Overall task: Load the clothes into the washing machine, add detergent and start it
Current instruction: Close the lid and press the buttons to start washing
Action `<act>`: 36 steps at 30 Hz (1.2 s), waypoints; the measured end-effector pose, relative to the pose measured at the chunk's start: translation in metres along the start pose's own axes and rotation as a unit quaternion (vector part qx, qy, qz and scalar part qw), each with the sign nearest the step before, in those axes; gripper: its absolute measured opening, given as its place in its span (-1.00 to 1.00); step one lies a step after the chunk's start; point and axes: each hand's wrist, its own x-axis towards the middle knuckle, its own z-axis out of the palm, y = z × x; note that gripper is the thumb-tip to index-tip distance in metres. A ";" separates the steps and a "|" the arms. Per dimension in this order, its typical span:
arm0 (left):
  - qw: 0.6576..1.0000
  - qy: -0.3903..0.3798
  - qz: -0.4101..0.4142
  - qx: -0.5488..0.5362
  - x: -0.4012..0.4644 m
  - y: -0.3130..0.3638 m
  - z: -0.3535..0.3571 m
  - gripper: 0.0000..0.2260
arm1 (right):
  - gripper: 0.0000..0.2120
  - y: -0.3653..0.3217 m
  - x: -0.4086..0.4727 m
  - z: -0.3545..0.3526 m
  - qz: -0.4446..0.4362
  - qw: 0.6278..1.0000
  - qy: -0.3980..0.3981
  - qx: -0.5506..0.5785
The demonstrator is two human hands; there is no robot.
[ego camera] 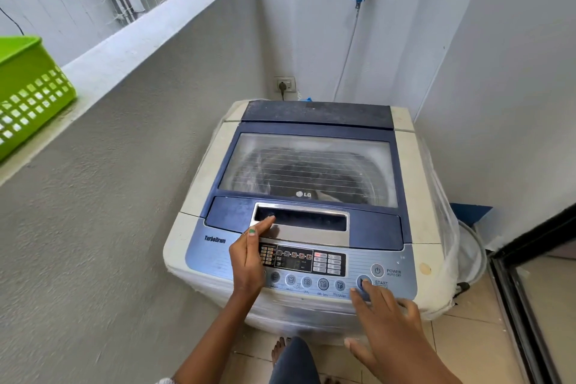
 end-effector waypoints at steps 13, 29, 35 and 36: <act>0.997 0.010 0.051 0.048 -0.003 -0.008 0.003 -0.62 | -0.71 -0.047 0.081 0.009 0.129 0.826 0.257 0.484; 0.999 0.031 0.032 0.023 0.000 -0.012 0.001 -0.63 | -0.64 -0.048 0.090 0.032 0.086 0.830 0.279 0.475; 0.999 0.035 0.027 0.014 0.000 -0.012 0.001 -0.61 | -0.64 -0.048 0.091 0.035 0.084 0.833 0.280 0.469; 0.999 0.035 0.026 0.013 0.000 -0.012 0.002 -0.61 | -0.64 -0.048 0.091 0.035 0.082 0.834 0.280 0.469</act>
